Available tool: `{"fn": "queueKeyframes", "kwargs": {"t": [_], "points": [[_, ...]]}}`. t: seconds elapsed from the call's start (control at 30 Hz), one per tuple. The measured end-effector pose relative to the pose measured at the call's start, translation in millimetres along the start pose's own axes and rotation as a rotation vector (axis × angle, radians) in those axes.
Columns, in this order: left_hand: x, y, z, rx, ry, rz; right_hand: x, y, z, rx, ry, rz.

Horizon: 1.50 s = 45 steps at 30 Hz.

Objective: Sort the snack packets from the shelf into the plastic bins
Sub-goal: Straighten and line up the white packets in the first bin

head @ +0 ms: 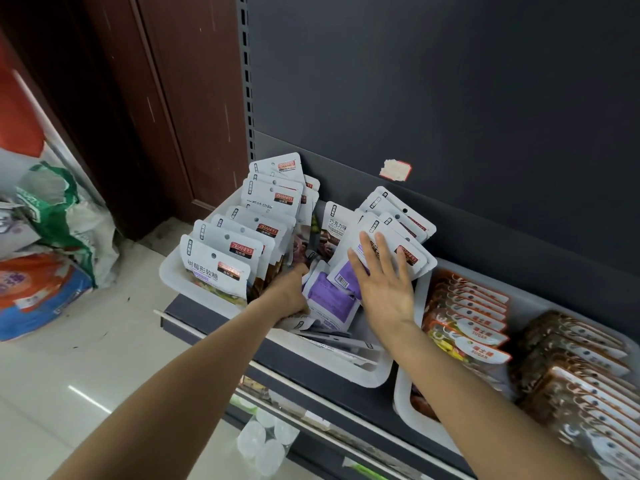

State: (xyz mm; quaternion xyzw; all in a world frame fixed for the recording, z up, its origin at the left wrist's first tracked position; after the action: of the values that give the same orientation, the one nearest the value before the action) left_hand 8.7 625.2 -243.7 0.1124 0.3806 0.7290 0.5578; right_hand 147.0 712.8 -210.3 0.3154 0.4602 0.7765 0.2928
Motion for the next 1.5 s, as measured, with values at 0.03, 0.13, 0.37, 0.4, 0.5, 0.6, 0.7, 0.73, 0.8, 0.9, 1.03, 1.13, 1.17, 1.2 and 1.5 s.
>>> {"fn": "queueKeyframes", "kwargs": {"t": [0.03, 0.13, 0.37, 0.4, 0.5, 0.6, 0.7, 0.73, 0.8, 0.9, 1.03, 1.13, 1.17, 1.2, 1.5], "points": [[-1.8, 3.4, 1.5, 0.006, -0.013, 0.001, -0.3, 1.6, 0.5, 0.009, -0.011, 0.019], [-5.8, 9.8, 7.8, 0.013, -0.08, 0.058, -0.2, 0.1, 1.2, 0.017, 0.014, -0.001], [-17.7, 25.4, 16.8, -0.15, -0.231, 0.297, 2.8, 4.9, 3.5, 0.042, -0.055, -0.066], [-19.0, 26.3, 17.4, -0.177, -0.235, 0.313, 2.7, 6.0, 3.5, 0.041, -0.054, -0.066], [-24.7, 26.7, 17.6, -0.185, -0.242, 0.232, 0.5, 7.7, 3.7, 0.043, -0.023, -0.072], [-30.7, 24.2, 17.8, -0.106, -0.285, 0.054, 0.5, 10.8, 5.4, 0.067, -0.056, -0.062], [-33.2, 25.4, 21.6, 0.077, -0.322, 0.015, 2.4, 13.3, 4.9, 0.121, 0.018, -0.102], [-32.6, 26.2, 21.4, 0.083, -0.326, 0.037, 2.7, 15.3, 5.9, 0.161, 0.041, -0.111], [-33.3, 29.3, 21.2, -0.018, -0.329, 0.118, 1.4, 21.2, 11.0, 0.257, 0.046, -0.127], [-35.8, 33.5, 19.0, -0.372, -0.299, 0.261, -1.6, 29.9, 19.3, 0.43, 0.017, -0.191], [-35.9, 28.7, 23.6, -0.552, -0.337, 0.207, 0.4, 40.6, 20.0, 0.551, 0.012, -0.333], [-38.1, 21.9, 31.7, -0.567, -0.399, 0.024, -0.4, 46.8, 15.4, 0.555, 0.025, -0.373], [-39.0, 19.0, 33.4, -0.56, -0.408, -0.022, -1.2, 48.0, 13.9, 0.535, 0.045, -0.379], [-39.4, 17.1, 34.3, -0.549, -0.411, -0.051, -1.7, 48.5, 12.9, 0.505, 0.069, -0.39], [-28.5, 27.2, 31.6, -0.332, -0.379, 0.106, -0.7, 54.8, 18.5, 0.546, -0.112, -0.168]]}}
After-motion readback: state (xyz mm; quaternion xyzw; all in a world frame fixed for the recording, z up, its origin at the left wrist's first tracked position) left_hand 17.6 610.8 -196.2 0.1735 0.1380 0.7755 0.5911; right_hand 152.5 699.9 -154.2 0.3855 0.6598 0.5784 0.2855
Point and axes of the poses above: each hand's wrist, its own x-axis towards the middle knuckle, its own y-axis out of the back of the hand, z = x × y, the point moved 3 cm from there along x, towards the middle knuckle, and after that the axes turned 15 degrees about -y, right-handed, at the moved point
